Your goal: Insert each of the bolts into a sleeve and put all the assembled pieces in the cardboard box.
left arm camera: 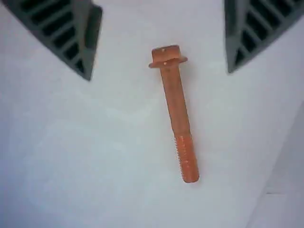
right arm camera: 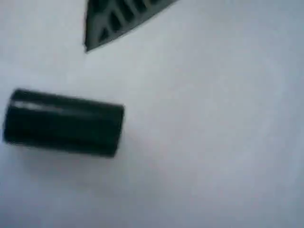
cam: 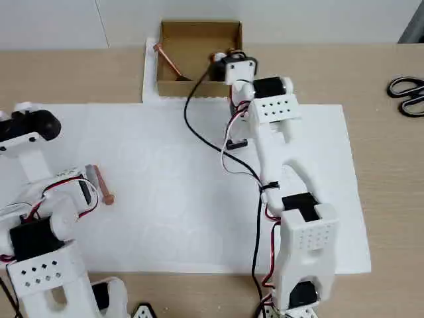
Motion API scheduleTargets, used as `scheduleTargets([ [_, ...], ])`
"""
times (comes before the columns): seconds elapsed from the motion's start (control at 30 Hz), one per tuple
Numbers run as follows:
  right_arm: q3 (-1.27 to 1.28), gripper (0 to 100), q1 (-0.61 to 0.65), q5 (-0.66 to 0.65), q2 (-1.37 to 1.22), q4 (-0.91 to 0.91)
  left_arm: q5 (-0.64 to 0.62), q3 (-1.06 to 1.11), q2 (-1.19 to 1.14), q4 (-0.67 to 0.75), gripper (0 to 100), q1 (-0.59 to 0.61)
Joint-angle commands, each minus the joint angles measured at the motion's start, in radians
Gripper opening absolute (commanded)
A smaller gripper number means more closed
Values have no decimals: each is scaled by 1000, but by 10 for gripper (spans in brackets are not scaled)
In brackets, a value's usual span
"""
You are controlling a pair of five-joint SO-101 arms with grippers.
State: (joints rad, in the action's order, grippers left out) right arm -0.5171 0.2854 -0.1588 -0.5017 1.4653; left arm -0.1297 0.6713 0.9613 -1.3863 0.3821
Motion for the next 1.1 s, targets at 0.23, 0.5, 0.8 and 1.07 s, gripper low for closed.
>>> scheduleTargets([
  [0.23, 0, 236, 51, -95, -51, -242, -3, -4, 15, -3, 174, 2],
  [0.5, -3, 236, 48, -109, -182, -269, -3, -4, 15, -3, 174, 2],
  [0.8, -5, 236, 12, -107, -179, -216, -3, -2, 15, 0, 174, 2],
  [1.07, -5, 236, -7, -104, -177, -128, -3, -2, 15, -2, 174, 2],
])
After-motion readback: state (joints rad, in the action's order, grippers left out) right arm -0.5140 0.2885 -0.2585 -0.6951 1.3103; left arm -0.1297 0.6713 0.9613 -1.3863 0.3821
